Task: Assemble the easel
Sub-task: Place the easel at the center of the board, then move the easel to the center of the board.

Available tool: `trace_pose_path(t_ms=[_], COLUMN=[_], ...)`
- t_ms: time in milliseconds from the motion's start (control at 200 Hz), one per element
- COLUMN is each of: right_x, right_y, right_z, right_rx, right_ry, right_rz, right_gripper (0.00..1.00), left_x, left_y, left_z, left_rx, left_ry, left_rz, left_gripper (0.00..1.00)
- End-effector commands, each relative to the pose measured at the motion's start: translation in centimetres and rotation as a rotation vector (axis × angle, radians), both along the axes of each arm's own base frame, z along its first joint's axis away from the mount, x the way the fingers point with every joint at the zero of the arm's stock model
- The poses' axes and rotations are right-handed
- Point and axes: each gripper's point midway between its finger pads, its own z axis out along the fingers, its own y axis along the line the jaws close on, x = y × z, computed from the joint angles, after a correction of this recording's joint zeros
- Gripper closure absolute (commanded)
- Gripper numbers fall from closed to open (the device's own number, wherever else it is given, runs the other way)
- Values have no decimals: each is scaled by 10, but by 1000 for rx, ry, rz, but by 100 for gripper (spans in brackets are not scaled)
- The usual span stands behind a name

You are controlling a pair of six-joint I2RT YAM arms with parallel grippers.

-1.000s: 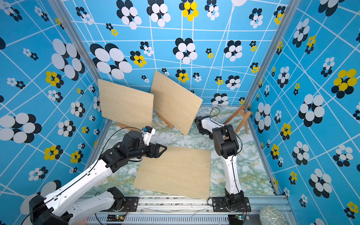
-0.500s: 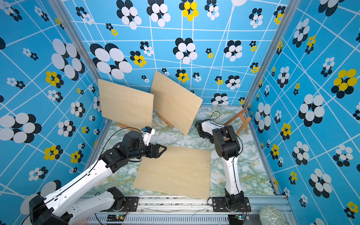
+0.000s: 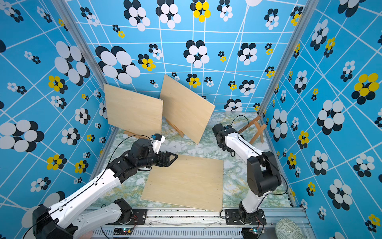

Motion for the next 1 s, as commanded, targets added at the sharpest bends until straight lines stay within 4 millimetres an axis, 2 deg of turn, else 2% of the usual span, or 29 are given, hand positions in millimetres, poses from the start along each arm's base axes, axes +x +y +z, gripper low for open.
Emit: trace_pose_path(t_ms=[0,40,115,165,200,330,470,700,775,995], right_x=[-20,-30,-47,-57,-63,-74,-64,-45,-38,-23], right_y=[12,15,10,8,-3,-13,-20,-53,-64,-95], right_z=[14,15,12,9,10,11,18,80,93,106], right_rx=[248,389,630,758,796,891,1068,1104,1122,1174], right_ry=[-92,-118,-172,-213,-252,-356,-499,-704,-747,-829], right_rz=[-22,-51,-158,-219,-277,-369,-408,-424,-438,-494], right_gripper=[24,23,19,13,12,14,19,21,24,33], left_x=[-1,0,0,1,1,2,1,1,2,1], left_y=[-4,-4,-5,-7,-8,-10,-12,-8,-8,-7], left_z=[-5,-6,-6,-7,-8,-11,-16,-22,-23,-26], left_rx=[-5,-6,-5,-7,-8,-5,-12,1,-10,-26], left_ry=[0,-1,-5,-6,-6,-7,-3,-6,-2,-2], left_rz=[-15,-15,-19,-24,-27,-40,-47,-50,-46,-42], left_gripper=[12,13,13,12,13,13,12,12,12,12])
